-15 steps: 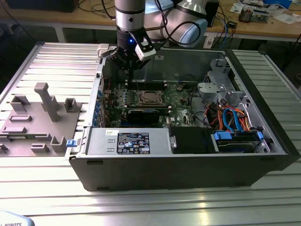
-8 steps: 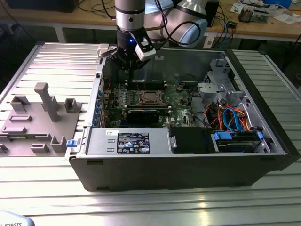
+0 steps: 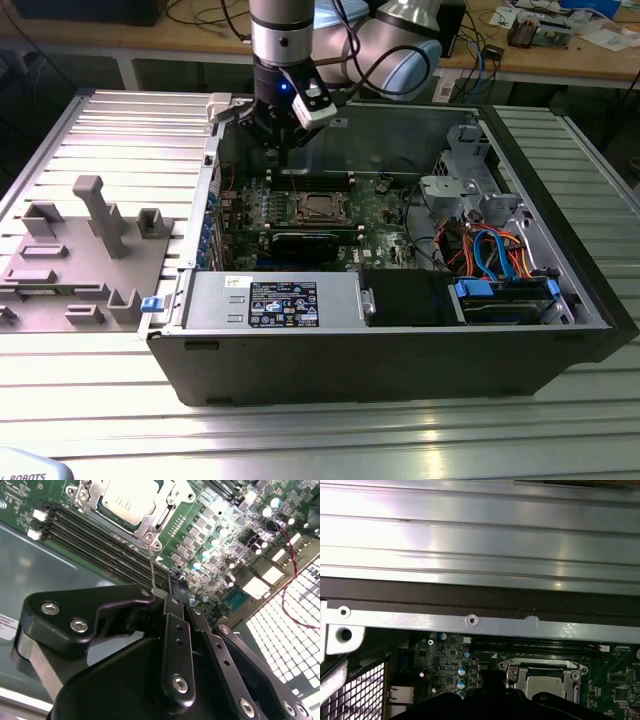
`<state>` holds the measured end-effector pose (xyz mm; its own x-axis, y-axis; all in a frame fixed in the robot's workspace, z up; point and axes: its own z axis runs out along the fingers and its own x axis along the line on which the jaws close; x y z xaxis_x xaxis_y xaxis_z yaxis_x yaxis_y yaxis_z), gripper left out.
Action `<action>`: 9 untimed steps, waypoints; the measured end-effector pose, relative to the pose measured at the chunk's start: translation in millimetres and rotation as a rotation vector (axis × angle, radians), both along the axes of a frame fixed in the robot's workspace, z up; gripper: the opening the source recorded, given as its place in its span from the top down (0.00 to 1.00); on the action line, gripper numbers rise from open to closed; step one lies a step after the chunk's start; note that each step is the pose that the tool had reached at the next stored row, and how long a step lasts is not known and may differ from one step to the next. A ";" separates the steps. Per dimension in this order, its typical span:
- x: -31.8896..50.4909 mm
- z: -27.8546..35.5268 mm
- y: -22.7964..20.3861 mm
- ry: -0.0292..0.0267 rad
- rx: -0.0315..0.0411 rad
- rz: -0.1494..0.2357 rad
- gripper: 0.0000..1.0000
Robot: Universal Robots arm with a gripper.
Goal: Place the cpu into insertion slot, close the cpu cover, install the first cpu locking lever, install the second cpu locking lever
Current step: 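Install the first cpu locking lever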
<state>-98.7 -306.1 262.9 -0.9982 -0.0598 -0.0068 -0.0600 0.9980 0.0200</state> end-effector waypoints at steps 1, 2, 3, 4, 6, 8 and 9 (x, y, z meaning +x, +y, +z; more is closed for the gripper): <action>0.9 0.0 0.0 0.0000 0.0000 0.000 0.89; 1.8 0.0 0.0 0.0000 0.0000 0.000 0.89; 2.5 0.0 0.0 0.0000 0.0000 0.000 0.89; 3.5 0.0 0.0 0.0000 0.0000 0.000 0.89; 5.4 0.0 0.0 0.0000 0.0000 0.000 0.89; 7.1 0.0 0.0 0.0000 0.0000 0.000 0.89; 8.0 0.0 0.0 0.0000 0.0000 0.000 0.89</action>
